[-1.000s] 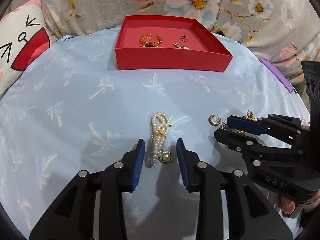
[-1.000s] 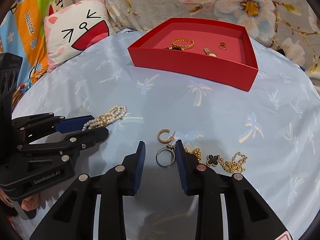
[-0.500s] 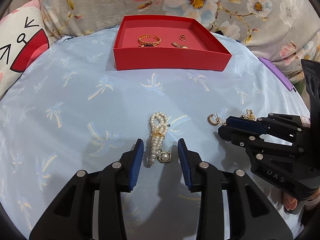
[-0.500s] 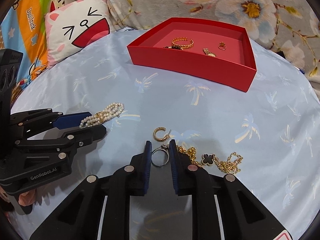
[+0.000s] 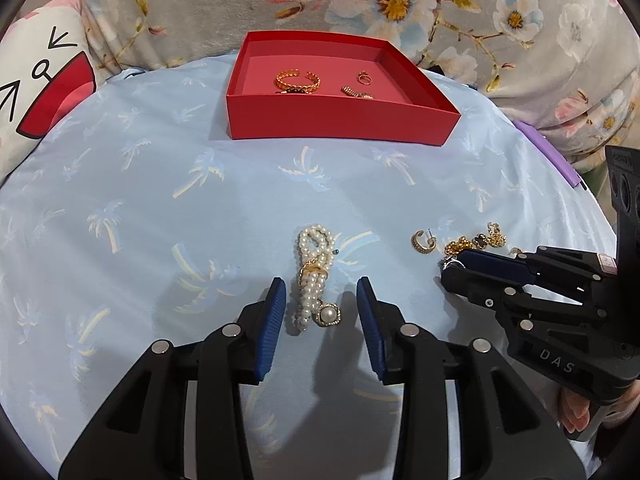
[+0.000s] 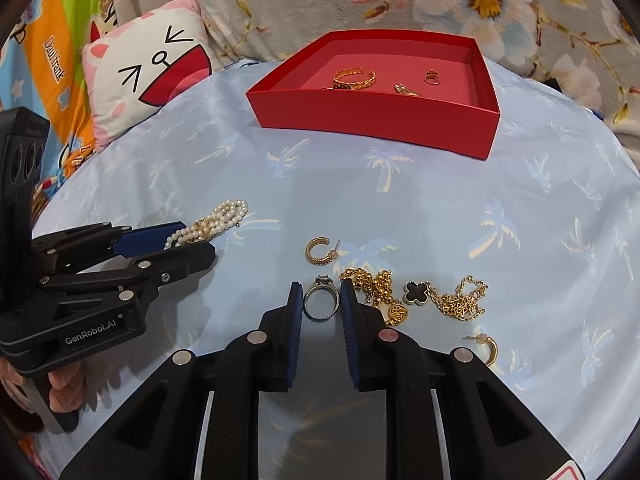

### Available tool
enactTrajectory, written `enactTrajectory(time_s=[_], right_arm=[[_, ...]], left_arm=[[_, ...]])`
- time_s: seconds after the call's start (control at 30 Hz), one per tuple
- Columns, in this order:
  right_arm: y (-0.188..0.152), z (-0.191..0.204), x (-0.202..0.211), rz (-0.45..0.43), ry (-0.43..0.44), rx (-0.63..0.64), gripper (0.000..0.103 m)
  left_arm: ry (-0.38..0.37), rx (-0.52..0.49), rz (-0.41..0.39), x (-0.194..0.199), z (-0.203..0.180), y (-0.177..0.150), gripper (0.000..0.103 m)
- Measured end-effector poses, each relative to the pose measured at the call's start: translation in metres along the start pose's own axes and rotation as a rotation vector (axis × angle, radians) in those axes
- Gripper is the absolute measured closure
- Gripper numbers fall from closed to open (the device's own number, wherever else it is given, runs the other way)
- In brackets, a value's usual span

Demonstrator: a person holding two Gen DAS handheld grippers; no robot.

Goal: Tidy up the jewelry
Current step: 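Reach the right tool to the silver ring and close on it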

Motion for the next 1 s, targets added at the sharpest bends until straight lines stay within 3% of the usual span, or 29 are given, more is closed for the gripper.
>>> enactTrajectory(time_s=[0.2,0.53,1.0], right_arm=[[-0.0006,-0.0003,0.0001,-0.001,-0.006,-0.008,0.084],[-0.0008,-0.0019,0.0002,-0.003,0.016,-0.027,0.084],[-0.001,-0.0064,0.0007,-0.007,0.038,-0.044,0.084]], left_arm=[[-0.006,-0.003,0.002,-0.0006,-0.0001,0.0001,0.069],[-0.021,0.029,0.006,-0.0031,0.0045,0.0027,0.089],[-0.027,0.036,0.006,-0.0026,0.0059,0.0029,0.09]])
Point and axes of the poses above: each gripper's, at about its wrist camera, not at the fingertips, and x roughly against the way its jaws point, z to its left, y to its top, the point moved 1 cm from there along -x, roughly the way its jaws point, and after that the axes turned 7 degrees about x, right-handed, at the moved point
